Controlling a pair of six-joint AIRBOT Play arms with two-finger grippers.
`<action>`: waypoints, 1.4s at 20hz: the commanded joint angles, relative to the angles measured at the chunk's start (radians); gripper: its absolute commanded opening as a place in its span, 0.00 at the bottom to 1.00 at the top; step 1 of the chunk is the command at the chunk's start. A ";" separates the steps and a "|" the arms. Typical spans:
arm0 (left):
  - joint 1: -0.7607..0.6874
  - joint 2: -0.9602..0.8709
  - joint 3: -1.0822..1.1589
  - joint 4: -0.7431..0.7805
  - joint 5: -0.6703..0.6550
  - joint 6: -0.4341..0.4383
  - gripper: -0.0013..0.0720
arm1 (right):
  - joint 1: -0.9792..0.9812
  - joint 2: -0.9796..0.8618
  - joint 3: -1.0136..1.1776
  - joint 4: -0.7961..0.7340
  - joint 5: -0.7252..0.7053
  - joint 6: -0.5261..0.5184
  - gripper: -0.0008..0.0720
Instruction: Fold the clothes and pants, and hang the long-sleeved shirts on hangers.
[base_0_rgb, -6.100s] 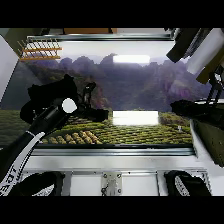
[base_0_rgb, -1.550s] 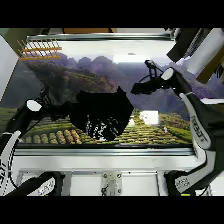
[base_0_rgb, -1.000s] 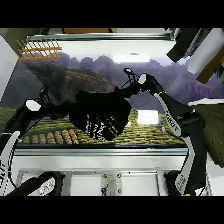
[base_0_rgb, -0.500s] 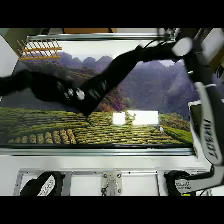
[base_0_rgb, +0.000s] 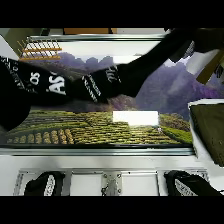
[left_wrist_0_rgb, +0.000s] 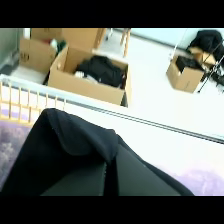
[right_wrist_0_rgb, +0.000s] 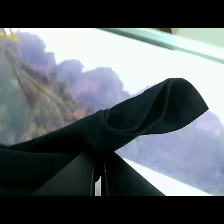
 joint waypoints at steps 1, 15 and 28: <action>0.003 0.068 -0.098 -0.002 -0.049 -0.042 0.02 | -0.002 0.060 -0.014 -0.087 0.234 0.078 0.03; -0.313 -0.594 -0.307 -0.123 0.126 0.004 0.18 | -0.002 -0.014 -0.680 -0.084 -0.075 0.195 0.03; -0.441 -0.631 -0.747 -0.135 0.016 -0.088 0.87 | -0.002 -0.031 -0.680 -0.084 -0.079 0.195 0.03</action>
